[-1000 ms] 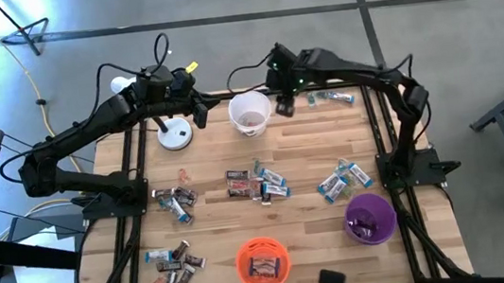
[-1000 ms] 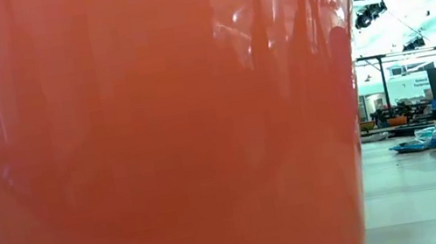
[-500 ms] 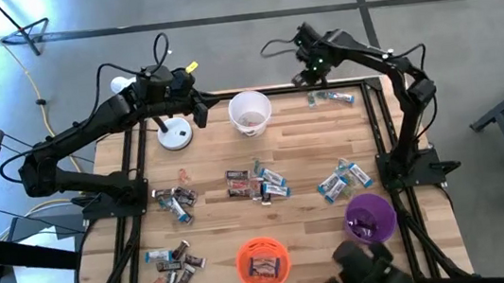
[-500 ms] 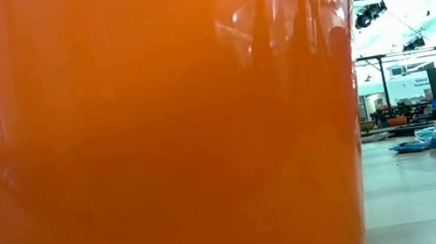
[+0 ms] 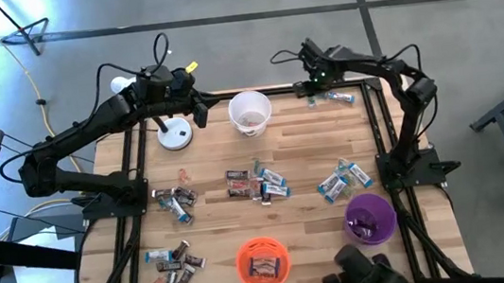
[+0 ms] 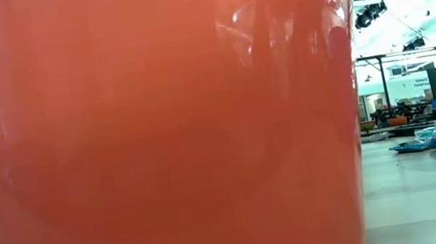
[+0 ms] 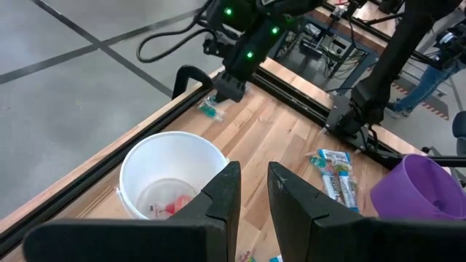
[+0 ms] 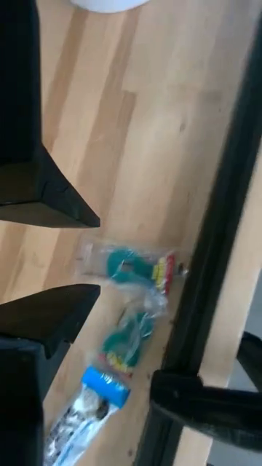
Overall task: Organize candy in baskets
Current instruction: Put the blue gummy into the white bucket
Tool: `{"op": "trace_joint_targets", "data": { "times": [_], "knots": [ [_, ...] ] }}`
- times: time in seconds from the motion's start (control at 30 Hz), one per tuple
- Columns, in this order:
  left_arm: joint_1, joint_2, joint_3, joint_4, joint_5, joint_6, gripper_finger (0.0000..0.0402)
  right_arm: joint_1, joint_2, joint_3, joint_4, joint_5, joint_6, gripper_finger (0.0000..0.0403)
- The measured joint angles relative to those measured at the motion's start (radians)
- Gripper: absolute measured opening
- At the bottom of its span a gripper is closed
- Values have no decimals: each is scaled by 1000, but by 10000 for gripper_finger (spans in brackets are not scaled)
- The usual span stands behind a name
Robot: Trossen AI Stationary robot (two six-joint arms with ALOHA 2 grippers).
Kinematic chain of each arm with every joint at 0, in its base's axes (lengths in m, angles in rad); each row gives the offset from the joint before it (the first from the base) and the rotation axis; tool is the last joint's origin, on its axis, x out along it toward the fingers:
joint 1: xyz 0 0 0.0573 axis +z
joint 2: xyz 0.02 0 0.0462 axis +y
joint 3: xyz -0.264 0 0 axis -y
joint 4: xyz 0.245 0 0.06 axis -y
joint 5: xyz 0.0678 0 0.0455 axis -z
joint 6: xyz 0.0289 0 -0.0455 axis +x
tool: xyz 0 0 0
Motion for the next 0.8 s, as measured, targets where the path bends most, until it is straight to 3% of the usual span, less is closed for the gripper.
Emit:
{"op": "trace_joint_targets", "data": {
  "times": [0.23,0.8],
  "knots": [
    [0,0,0,0,0,0,55,7,0,-63,103,12,85,128],
    [0,0,0,0,0,0,55,0,48,-157,238,-2,104,128]
  ]
}}
